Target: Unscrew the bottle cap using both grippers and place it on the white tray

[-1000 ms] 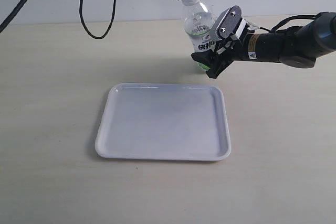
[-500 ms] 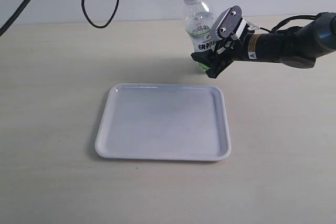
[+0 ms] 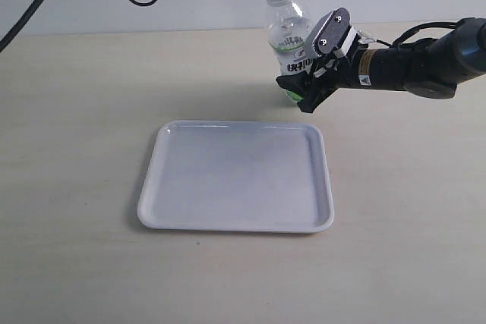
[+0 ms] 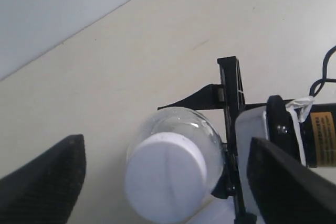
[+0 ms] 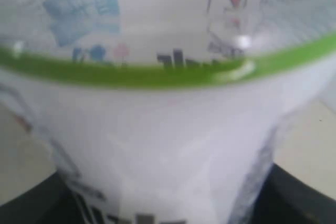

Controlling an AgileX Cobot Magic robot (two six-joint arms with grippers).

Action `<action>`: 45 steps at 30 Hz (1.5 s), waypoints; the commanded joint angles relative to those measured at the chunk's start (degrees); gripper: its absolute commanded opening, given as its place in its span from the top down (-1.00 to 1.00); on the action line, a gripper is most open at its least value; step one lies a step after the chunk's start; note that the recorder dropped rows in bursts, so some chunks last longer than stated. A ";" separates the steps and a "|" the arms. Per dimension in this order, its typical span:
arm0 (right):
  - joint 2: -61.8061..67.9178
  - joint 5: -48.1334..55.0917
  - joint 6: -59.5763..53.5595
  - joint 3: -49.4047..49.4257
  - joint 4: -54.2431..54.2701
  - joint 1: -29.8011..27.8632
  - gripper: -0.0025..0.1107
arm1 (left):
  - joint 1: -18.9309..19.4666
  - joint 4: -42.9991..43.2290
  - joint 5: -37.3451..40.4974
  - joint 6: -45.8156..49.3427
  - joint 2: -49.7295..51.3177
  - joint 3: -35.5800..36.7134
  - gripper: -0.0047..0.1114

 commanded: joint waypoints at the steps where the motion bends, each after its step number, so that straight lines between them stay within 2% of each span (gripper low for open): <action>1: 0.31 0.07 0.61 0.39 -0.60 0.07 0.96 | -0.16 -0.13 -0.23 5.74 -0.09 0.14 -0.47; 10: 0.31 0.07 0.50 0.39 -0.60 0.07 0.96 | -0.16 -0.36 1.29 9.07 -0.09 0.14 -0.46; 16: 0.31 0.07 0.50 0.39 -0.60 0.07 0.96 | 0.75 -2.05 2.57 10.30 -0.09 0.14 -0.31; 24: 0.31 0.07 0.61 0.39 -0.60 0.07 0.96 | 2.54 -8.51 2.72 13.17 -0.09 0.14 -0.32; 37: 0.31 0.07 0.61 0.39 -0.60 0.07 0.96 | 2.86 -8.49 2.56 13.37 0.04 0.14 -0.30; 41: 0.31 -0.04 0.61 0.39 -0.60 0.07 0.96 | 2.86 -8.54 2.88 13.37 0.04 0.14 -0.16; 45: 0.31 -0.04 0.61 0.39 -0.60 0.07 0.96 | 2.86 -8.76 2.91 12.91 0.04 0.14 0.07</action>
